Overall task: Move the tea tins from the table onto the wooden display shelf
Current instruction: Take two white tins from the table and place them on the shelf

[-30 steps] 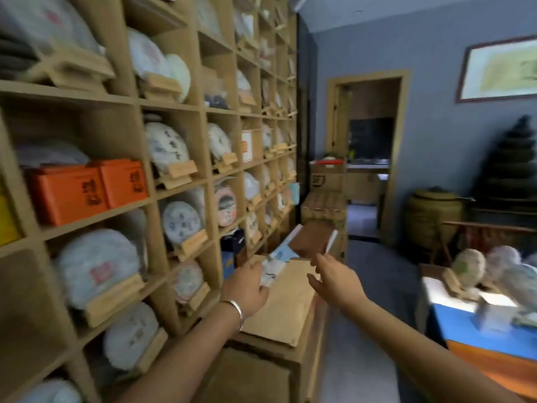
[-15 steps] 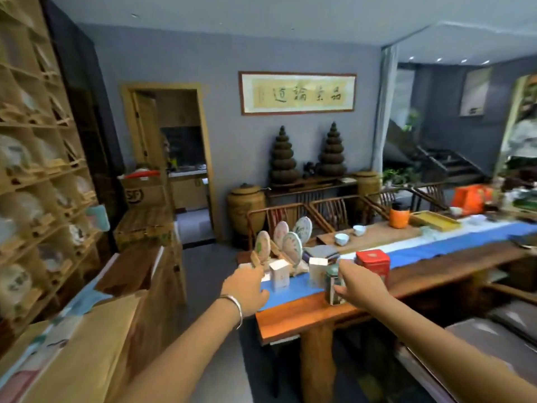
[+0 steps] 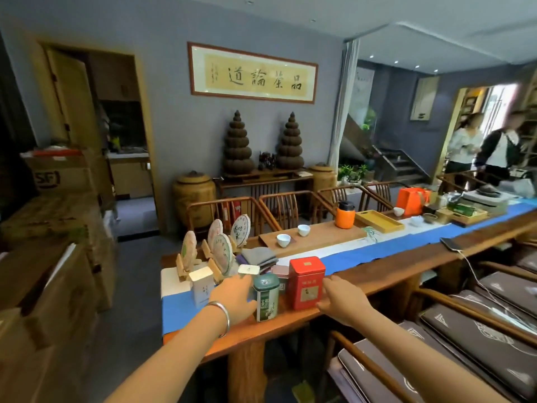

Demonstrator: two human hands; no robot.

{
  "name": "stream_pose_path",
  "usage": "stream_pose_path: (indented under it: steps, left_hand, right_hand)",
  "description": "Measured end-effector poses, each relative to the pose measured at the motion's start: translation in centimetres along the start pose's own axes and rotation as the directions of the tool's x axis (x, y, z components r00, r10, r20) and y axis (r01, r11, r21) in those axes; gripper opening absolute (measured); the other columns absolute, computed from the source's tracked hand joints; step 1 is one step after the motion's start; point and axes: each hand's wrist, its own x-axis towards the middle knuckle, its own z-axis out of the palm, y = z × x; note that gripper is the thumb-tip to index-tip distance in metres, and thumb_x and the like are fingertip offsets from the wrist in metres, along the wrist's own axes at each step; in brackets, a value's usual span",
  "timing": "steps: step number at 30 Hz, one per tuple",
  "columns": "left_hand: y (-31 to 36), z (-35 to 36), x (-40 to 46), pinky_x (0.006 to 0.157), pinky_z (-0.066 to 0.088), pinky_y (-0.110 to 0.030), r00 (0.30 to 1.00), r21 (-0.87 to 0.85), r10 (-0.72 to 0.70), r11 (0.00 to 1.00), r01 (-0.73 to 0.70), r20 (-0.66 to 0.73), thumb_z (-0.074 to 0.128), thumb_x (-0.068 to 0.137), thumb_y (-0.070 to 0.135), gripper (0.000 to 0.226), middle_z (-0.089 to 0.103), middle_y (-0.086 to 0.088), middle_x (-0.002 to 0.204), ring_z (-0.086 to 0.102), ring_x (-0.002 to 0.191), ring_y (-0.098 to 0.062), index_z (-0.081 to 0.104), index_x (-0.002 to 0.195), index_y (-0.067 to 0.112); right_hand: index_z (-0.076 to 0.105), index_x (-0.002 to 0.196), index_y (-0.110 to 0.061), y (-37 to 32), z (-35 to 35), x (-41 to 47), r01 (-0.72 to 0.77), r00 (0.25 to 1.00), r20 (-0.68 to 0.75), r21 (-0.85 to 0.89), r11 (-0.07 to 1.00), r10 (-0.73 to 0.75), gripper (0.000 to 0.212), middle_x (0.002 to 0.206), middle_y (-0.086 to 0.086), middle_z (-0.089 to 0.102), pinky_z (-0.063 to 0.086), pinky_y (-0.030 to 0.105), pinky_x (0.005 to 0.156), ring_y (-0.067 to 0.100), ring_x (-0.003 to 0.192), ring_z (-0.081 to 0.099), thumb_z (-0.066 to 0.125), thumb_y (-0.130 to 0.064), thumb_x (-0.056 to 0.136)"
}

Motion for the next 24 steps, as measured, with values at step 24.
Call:
stream_pose_path:
  steps: [24]
  left_hand:
    - [-10.4, 11.8, 28.2, 0.092, 0.046, -0.038, 0.951, -0.033, -0.154, 0.985, 0.169, 0.268, 0.054, 0.088, 0.03, 0.044, 0.056, -0.014, 0.124, 0.053, 0.115, -0.031, 0.046, 0.125, 0.01]
  right_hand:
    - [0.054, 0.113, -0.015, 3.4, 11.3, 29.9, 0.098, 0.97, 0.223, 0.008, 0.995, -0.097, 0.039, 0.116, 0.007, 0.057, 0.045, 0.035, 0.081, 0.026, 0.107, 0.055, 0.055, -0.045, 0.088]
